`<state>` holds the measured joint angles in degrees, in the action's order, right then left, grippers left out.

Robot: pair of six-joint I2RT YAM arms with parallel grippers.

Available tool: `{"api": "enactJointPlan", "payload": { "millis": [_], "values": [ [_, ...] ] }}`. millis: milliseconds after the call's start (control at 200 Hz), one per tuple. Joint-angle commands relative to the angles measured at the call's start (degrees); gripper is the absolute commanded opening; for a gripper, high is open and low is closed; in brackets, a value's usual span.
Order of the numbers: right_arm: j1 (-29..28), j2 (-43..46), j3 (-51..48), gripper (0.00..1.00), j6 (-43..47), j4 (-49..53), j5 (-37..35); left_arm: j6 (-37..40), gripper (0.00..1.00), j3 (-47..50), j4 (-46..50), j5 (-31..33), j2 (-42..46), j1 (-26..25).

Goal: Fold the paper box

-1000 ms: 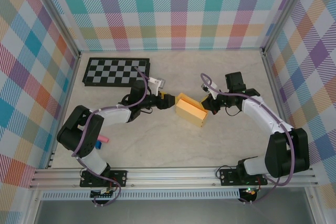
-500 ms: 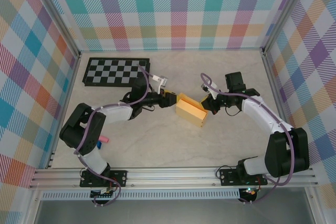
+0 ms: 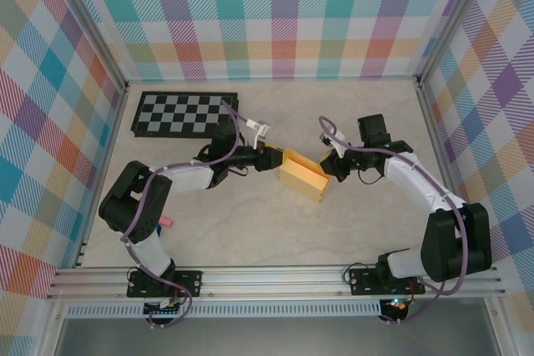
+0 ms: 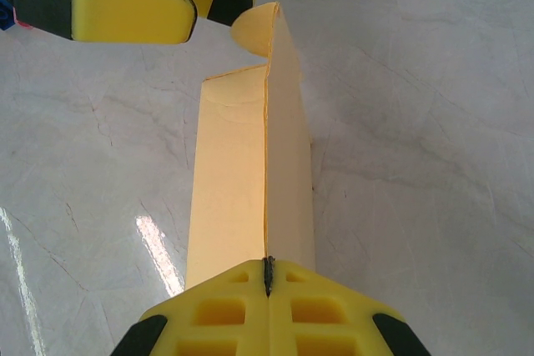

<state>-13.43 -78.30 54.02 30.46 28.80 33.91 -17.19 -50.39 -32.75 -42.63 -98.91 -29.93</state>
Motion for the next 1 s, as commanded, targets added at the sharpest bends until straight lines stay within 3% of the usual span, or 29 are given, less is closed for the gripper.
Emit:
{"api": "enactJointPlan", "payload": {
  "millis": [0,475,1000],
  "values": [
    [0.08,-1.24,0.91,0.00,0.66,2.23,0.47,-0.30,0.39,-0.41,-0.41,-2.37,-0.79,-0.47],
    [-1.96,-1.42,0.91,0.00,2.77,3.31,-1.60,0.47,0.38,0.06,1.10,-2.10,-1.16,-0.89],
    [-6.86,-0.37,-0.36,0.00,7.62,3.93,-12.46,3.08,0.39,4.86,2.62,0.99,1.38,0.03]
  ]
}}
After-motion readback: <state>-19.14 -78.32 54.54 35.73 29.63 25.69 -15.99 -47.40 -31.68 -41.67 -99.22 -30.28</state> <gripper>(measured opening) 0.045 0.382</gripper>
